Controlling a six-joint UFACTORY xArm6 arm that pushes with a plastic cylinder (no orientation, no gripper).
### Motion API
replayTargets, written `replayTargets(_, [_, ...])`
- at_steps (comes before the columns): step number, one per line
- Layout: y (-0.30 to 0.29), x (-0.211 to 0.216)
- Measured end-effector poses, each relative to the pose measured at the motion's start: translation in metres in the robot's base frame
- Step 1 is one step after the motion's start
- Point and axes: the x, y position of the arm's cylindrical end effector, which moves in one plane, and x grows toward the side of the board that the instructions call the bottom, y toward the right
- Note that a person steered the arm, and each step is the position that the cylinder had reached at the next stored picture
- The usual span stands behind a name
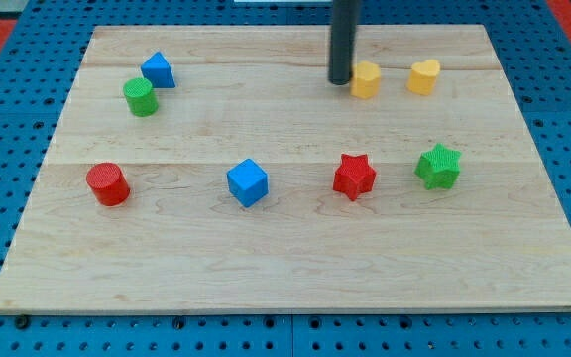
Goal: Slide the yellow heart to the right side of the yellow hexagon
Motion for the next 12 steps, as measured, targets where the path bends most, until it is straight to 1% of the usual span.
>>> replayTargets(1, [0.061, 0.0])
replayTargets(2, [0.068, -0.011])
replayTargets(3, [0.084, -0.045])
replayTargets(4, [0.142, -0.039])
replayTargets(5, [0.152, -0.019])
replayTargets(6, [0.159, -0.023])
replayTargets(7, [0.149, -0.067])
replayTargets(8, [0.098, -0.074])
replayTargets(9, [0.081, -0.052])
replayTargets(10, [0.084, -0.03])
replayTargets(12, [0.122, -0.022])
